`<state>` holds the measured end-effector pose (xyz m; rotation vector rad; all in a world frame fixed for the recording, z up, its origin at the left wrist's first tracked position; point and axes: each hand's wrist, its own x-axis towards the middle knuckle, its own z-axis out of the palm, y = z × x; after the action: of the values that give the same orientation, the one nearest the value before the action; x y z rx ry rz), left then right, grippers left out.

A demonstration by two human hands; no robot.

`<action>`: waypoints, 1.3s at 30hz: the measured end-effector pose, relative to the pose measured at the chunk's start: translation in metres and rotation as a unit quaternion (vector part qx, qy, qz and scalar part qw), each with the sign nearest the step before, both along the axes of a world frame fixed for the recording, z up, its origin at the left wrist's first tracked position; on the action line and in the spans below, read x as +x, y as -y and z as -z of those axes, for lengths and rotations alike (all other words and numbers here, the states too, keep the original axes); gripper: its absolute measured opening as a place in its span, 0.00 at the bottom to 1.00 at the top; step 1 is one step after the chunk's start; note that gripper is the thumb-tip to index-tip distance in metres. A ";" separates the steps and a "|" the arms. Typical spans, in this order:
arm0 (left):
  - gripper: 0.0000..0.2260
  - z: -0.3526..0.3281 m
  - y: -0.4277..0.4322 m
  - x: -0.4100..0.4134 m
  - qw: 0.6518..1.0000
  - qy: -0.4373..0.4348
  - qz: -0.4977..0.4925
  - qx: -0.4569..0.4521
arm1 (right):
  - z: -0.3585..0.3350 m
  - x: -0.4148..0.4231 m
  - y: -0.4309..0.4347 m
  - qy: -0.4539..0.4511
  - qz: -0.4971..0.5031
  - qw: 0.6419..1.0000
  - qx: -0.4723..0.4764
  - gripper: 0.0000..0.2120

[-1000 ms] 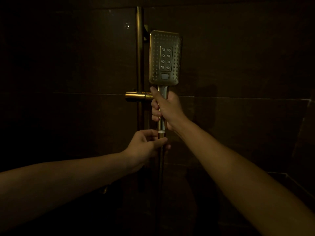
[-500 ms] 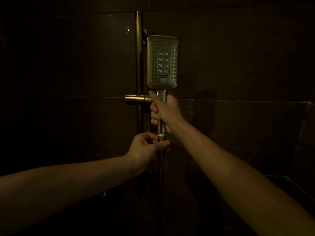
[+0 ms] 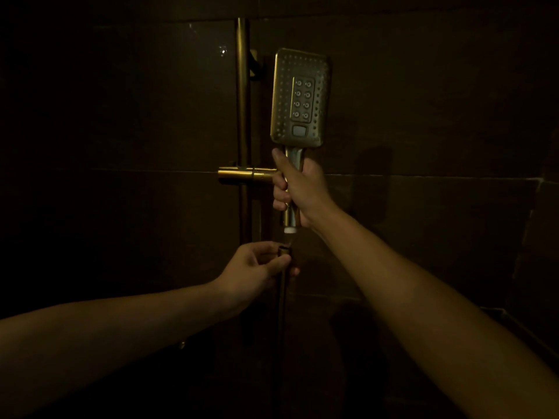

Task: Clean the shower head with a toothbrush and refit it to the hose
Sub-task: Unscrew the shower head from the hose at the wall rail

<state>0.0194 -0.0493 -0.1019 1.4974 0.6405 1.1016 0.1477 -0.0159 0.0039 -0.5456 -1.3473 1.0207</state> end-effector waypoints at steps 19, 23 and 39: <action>0.11 -0.076 -0.037 -0.012 0.954 -0.178 -0.144 0.191 | 0.012 0.026 -0.015 0.008 0.088 0.996 -0.009 0.10; 0.11 -0.108 -0.053 -0.010 0.944 -0.169 -0.187 0.213 | 0.013 0.032 -0.020 -0.004 0.091 0.996 -0.006 0.10; 0.11 -0.177 -0.076 0.017 0.908 -0.147 -0.269 0.286 | -0.003 0.038 -0.033 -0.014 0.089 0.996 0.018 0.08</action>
<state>0.0364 0.0271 0.0752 2.0880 1.0442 1.5952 0.1860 0.0170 0.0067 -0.6096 -1.2662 0.8542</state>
